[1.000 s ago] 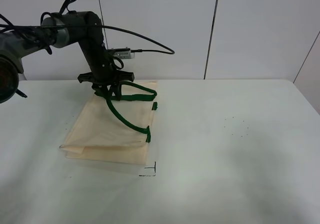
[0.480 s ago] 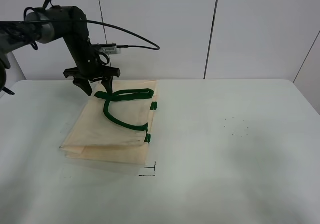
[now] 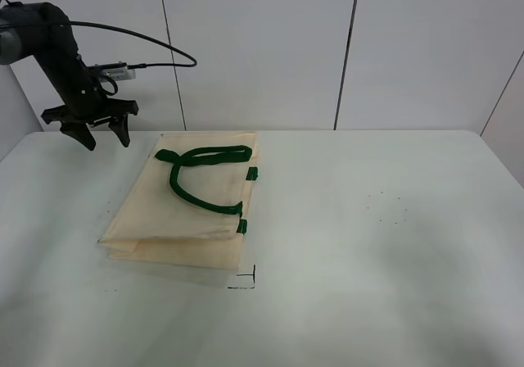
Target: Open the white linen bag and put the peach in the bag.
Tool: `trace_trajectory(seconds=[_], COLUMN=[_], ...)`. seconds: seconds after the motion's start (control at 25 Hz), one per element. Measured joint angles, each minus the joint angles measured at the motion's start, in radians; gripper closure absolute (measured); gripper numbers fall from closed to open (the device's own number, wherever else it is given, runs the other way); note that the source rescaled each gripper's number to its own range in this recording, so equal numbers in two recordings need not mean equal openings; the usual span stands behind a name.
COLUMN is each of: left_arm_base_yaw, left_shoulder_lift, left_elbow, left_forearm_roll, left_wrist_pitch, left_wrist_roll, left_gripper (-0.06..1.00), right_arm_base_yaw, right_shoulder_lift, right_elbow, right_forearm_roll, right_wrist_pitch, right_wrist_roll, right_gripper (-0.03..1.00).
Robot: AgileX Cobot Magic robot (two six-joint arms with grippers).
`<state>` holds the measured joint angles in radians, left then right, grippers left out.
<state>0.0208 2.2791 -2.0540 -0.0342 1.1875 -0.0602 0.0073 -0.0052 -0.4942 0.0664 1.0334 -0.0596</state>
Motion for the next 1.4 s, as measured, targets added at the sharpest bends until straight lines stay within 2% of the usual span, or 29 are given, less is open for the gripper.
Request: trace_trajectory(seconds=[0.2, 0.36, 0.6, 0.96, 1.16, 1.28, 1.4], left_arm_base_yaw=[0.009, 0.009, 0.009, 0.009, 0.009, 0.009, 0.009], left_shoulder_lift=[-0.118, -0.292, -0.627, -1.178, -1.47, -1.637, -1.8], left_elbow=[0.133, 0.303, 0.642, 1.158, 1.426, 1.528, 1.56], left_forearm_roll=[0.0, 0.0, 0.005, 0.096, 0.098, 0.098, 0.098], left_wrist_pitch=[0.0, 0.0, 0.0, -0.007, -0.096, -0.11, -0.122], left_wrist_roll=[0.005, 0.009, 0.017, 0.019, 0.019, 0.019, 0.021], left_gripper=[-0.05, -0.05, -0.05, -0.05, -0.05, -0.05, -0.05], right_arm_base_yaw=[0.0, 0.0, 0.0, 0.0, 0.0, 0.0, 0.0], right_shoulder_lift=[0.0, 0.0, 0.0, 0.0, 0.0, 0.0, 0.0], right_elbow=[0.0, 0.0, 0.0, 0.0, 0.0, 0.0, 0.0], right_forearm_roll=[0.0, 0.0, 0.0, 0.0, 0.0, 0.0, 0.0], right_wrist_pitch=[0.0, 0.0, 0.0, 0.0, 0.0, 0.0, 0.0], right_wrist_roll=[0.0, 0.0, 0.0, 0.0, 0.0, 0.0, 0.0], right_gripper=[-0.03, -0.03, -0.03, -0.03, -0.03, -0.03, -0.03])
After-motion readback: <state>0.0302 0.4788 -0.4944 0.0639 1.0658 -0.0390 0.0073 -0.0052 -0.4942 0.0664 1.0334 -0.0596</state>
